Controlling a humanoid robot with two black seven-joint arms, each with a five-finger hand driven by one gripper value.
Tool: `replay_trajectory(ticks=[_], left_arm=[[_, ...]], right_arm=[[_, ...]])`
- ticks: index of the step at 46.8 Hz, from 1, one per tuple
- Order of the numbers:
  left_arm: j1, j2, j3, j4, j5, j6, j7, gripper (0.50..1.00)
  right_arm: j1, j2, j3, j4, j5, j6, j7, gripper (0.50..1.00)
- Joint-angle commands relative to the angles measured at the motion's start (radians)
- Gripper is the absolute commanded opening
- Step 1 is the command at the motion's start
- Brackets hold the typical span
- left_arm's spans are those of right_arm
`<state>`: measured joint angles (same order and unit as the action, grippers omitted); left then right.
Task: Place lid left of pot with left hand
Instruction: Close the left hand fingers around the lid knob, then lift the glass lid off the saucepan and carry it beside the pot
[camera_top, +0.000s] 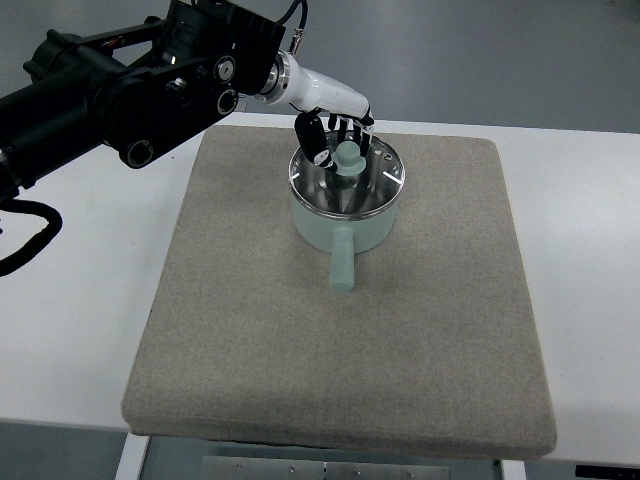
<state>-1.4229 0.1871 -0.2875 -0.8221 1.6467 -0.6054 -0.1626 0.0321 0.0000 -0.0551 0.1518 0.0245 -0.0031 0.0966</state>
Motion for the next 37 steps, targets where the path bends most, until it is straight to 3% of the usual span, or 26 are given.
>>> replay_trajectory(ticks=[1, 6, 37], left_arm=[[-0.001, 0.000, -0.001, 0.000, 0.004, -0.001, 0.000, 0.566], [0.001, 0.000, -0.001, -0.002, 0.013, 0.003, 0.000, 0.500], [-0.014, 0.000, -0.001, -0.003, 0.033, 0.050, 0.002, 0.500]], right_arm=[[0.000, 0.000, 0.000, 0.000, 0.000, 0.000, 0.000, 0.924], [0.000, 0.000, 0.000, 0.000, 0.000, 0.000, 0.000, 0.924], [-0.001, 0.000, 0.000, 0.000, 0.000, 0.000, 0.000, 0.924]])
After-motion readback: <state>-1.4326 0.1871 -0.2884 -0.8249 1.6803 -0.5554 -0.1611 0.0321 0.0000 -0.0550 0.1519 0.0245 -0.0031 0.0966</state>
